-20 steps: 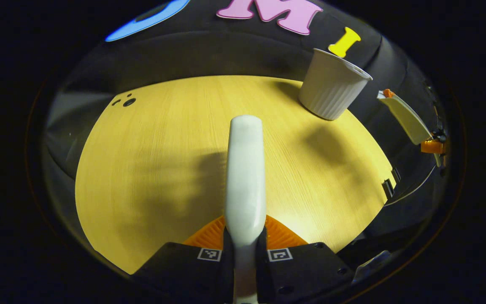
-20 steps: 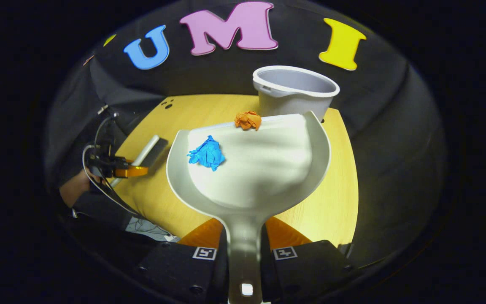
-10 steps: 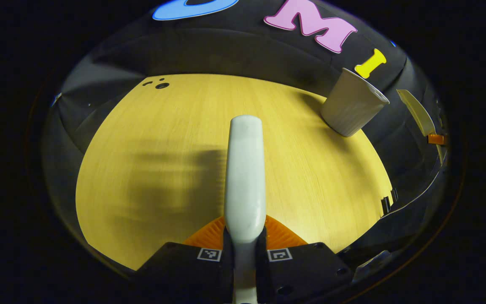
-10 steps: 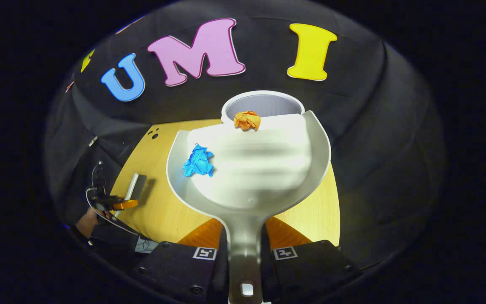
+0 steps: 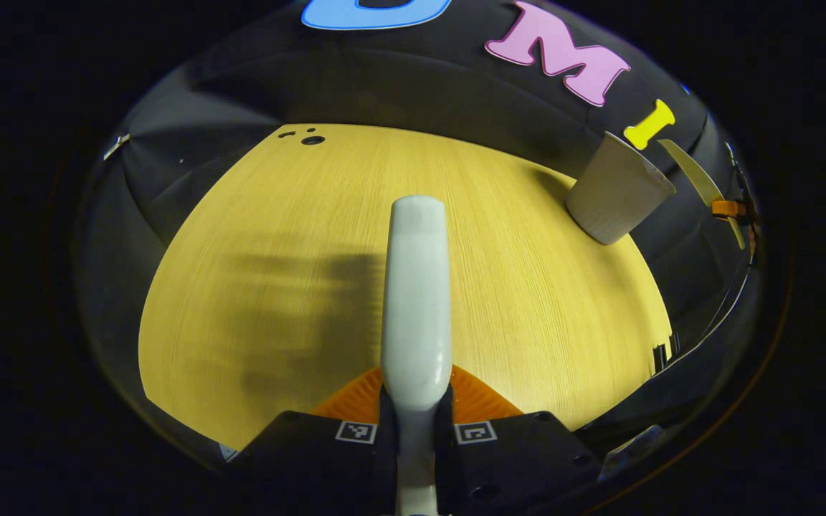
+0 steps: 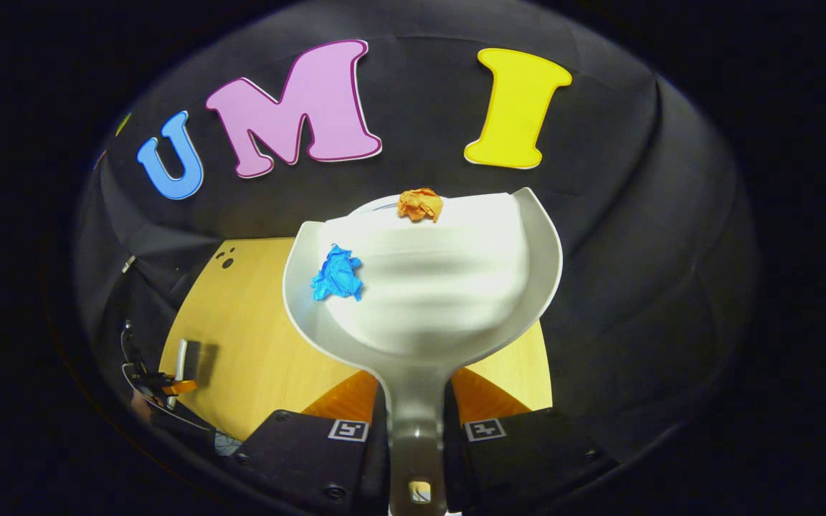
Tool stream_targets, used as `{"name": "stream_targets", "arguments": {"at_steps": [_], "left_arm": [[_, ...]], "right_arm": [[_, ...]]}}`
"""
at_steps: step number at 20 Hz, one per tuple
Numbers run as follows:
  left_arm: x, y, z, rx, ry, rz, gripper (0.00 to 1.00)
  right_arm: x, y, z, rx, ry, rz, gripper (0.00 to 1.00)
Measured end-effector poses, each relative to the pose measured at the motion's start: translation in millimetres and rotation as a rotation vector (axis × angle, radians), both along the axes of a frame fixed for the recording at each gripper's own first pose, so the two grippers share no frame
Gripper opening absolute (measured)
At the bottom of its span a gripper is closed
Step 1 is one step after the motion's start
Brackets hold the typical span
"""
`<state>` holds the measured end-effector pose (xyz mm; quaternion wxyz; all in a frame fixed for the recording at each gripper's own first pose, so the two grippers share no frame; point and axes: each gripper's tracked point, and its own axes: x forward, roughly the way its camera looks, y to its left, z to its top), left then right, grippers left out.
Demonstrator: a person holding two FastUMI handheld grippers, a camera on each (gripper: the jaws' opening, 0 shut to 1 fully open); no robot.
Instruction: Pick up the small broom and dustpan from the desktop, sweep the trash into the dustpan with the broom, and then empty the trash into the garbage bin.
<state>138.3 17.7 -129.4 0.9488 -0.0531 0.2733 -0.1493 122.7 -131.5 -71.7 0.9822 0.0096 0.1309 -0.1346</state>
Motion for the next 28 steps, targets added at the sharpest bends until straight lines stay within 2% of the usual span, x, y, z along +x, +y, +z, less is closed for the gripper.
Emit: {"name": "stream_targets", "arguments": {"at_steps": [1,3,4,5,7,9,11,14,18,19,20,24,26,27,28], "left_arm": [[0.2,1.3,1.2,-0.007,-0.002,0.003,0.25],[-0.2,4.5,3.2,-0.009,-0.008,0.008,0.25],[-0.7,6.3,4.4,-0.004,-0.008,0.012,0.25],[-0.9,8.0,5.0,0.001,-0.013,0.018,0.23],[-1.0,15.4,8.7,0.001,-0.022,0.029,0.25],[0.1,23.1,13.2,0.001,-0.026,0.04,0.25],[1.1,27.1,16.2,0.005,-0.029,0.051,0.25],[1.6,31.5,24.0,0.008,-0.037,0.058,0.25],[1.1,23.7,36.7,-0.056,-0.047,0.067,0.25],[0.9,23.2,38.0,-0.068,-0.049,0.072,0.23],[0.6,21.9,39.4,-0.075,-0.049,0.073,0.25],[-0.8,18.3,37.4,-0.078,-0.044,0.071,0.24],[-4.4,13.6,36.7,-0.109,-0.03,0.058,0.26],[-5.2,14.1,34.8,-0.11,-0.025,0.061,0.25],[-5.7,16.7,33.2,-0.108,-0.021,0.067,0.26]], "right_arm": [[9.0,-6.7,2.1,-0.007,0.001,-0.016,0.33],[25.6,-20.8,3.2,-0.028,0.008,-0.055,0.29],[32.7,-28.6,2.5,-0.043,0.017,-0.077,0.33],[40.0,-35.7,2.7,-0.062,0.028,-0.091,0.34],[52.2,-47.1,12.0,-0.091,0.003,-0.119,0.34],[58.8,-58.7,16.6,-0.171,0.016,-0.161,0.34],[65.7,-64.0,18.7,-0.243,0.028,-0.175,0.34],[75.5,-65.9,15.4,-0.289,0.05,-0.183,0.33],[82.3,-81.9,25.0,-0.53,0.078,-0.255,0.34],[81.6,-78.9,29.9,-0.59,0.084,-0.273,0.34],[81.0,-77.9,32.8,-0.635,0.093,-0.289,0.34],[77.8,-74.1,42.6,-0.808,0.114,-0.343,0.34],[75.7,-71.6,53.5,-0.908,0.125,-0.363,0.34],[74.7,-69.0,55.4,-0.951,0.131,-0.374,0.29],[75.2,-67.7,58.6,-0.997,0.136,-0.383,0.33]]}}
